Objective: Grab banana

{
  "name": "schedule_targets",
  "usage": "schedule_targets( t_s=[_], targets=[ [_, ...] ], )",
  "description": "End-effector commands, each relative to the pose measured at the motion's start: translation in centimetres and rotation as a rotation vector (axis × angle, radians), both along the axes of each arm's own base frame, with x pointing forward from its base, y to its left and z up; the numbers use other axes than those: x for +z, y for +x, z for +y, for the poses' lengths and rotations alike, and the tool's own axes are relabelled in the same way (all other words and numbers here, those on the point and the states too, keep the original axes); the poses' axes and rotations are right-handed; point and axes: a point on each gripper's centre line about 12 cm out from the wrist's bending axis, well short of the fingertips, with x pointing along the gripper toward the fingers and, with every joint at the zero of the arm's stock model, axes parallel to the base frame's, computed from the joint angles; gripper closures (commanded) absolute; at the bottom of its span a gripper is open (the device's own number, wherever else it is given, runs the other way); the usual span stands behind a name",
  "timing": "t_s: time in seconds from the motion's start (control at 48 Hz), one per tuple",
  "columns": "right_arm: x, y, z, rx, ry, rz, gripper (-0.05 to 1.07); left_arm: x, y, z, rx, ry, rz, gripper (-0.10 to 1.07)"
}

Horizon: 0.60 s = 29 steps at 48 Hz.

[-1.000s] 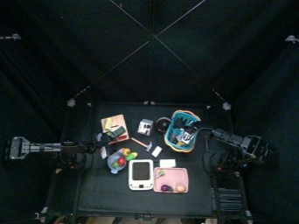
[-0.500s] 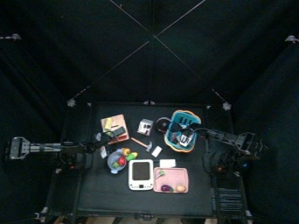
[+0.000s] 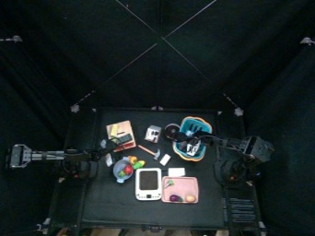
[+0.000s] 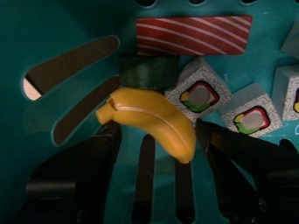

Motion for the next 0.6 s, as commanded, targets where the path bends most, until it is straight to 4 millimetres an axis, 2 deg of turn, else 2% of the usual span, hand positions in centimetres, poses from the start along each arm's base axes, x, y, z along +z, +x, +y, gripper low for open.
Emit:
schedule_targets(
  t_s=[0.0, 0.354, 0.583],
  targets=[
    [0.3, 0.4, -0.4, 0.002, -0.024, -0.021, 0.05, 0.5, 0.3, 0.1, -0.001, 0.004, -0.015, -0.01],
    [-0.9, 0.3, -0.7, 0.024, -0.042, 0.006, 0.05, 0.4, 0.2, 0.1, -0.001, 0.005, -0.012, -0.01],
    [-2.4, 0.0, -0.8, 0.018, -0.029, 0.031, 0.05, 0.5, 0.3, 0.1, -0.001, 0.004, -0.015, -0.01]
  ],
)
